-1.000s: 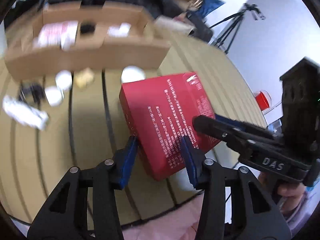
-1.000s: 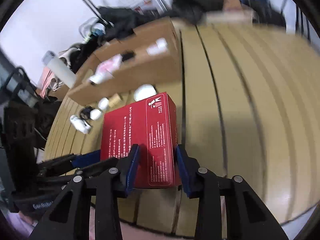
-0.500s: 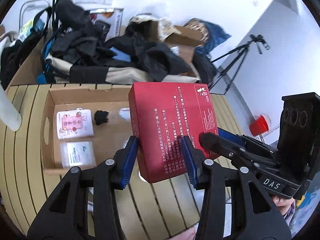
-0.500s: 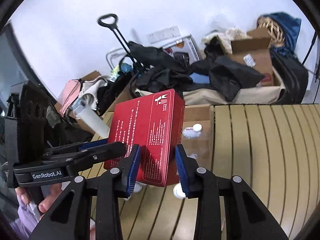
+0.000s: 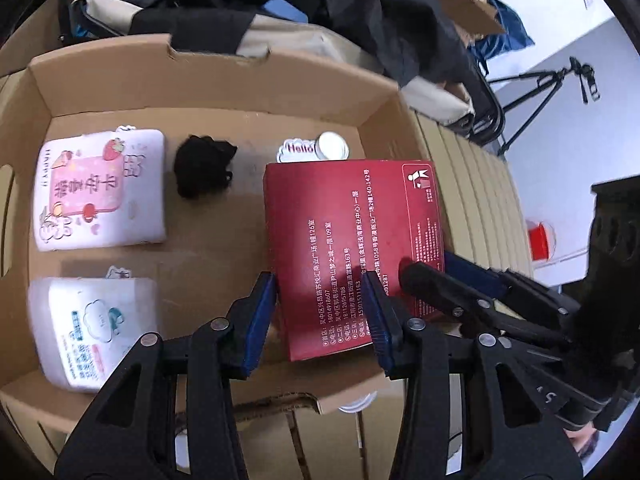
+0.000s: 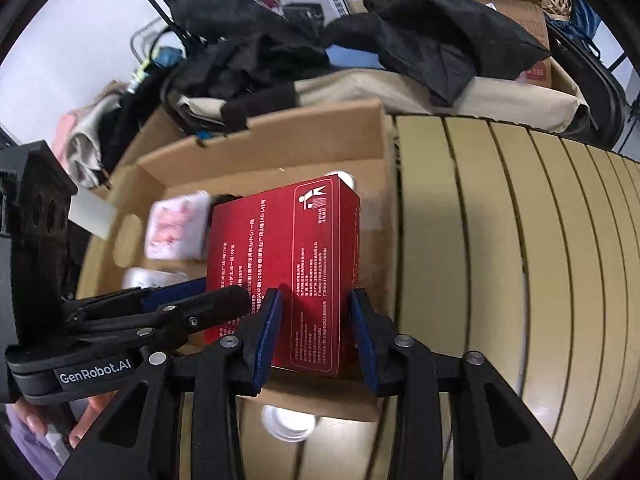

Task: Organize objects
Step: 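Lower the red package into the cardboard box and open both grippers, then withdraw both grippers from the box back over the table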

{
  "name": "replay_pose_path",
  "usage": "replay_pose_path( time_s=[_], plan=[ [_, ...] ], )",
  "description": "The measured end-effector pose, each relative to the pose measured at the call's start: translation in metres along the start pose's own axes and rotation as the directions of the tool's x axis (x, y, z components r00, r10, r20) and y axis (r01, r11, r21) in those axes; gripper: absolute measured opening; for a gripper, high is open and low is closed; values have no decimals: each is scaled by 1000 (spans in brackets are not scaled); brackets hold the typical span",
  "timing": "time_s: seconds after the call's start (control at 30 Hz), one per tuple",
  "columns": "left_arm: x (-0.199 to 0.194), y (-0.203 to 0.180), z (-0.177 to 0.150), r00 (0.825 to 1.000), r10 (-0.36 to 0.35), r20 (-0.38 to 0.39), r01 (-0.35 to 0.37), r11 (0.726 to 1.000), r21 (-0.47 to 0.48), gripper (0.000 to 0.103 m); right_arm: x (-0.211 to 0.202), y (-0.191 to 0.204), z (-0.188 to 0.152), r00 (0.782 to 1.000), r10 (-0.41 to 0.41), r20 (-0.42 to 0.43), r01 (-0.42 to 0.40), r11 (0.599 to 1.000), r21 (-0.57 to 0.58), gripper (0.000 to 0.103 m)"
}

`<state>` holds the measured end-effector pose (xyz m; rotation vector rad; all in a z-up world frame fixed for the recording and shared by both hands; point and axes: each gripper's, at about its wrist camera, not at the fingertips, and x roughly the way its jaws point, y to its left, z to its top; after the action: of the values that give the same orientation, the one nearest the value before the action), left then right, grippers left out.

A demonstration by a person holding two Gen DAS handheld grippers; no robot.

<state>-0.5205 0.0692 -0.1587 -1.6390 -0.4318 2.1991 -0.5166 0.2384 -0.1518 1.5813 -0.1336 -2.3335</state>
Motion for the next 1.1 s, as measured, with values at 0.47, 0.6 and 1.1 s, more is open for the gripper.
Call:
replay_pose_path(
  time_s=[0.47,0.6,1.1],
  plan=[
    [-187,-6,-41,913,331,238,-376,909,180,96,-130,47,-16,991,-61,117,86,972,-217,84],
    [-246,8,-75,868,405,288,-453,883,122,100,-177,46,-37,983,-107,149,140,961,-240,84],
    [-328,-42,-278,818,319,478,-464,857,224,103,-299,86,-219,966,27,257,75,923,-379,84]
  ],
)
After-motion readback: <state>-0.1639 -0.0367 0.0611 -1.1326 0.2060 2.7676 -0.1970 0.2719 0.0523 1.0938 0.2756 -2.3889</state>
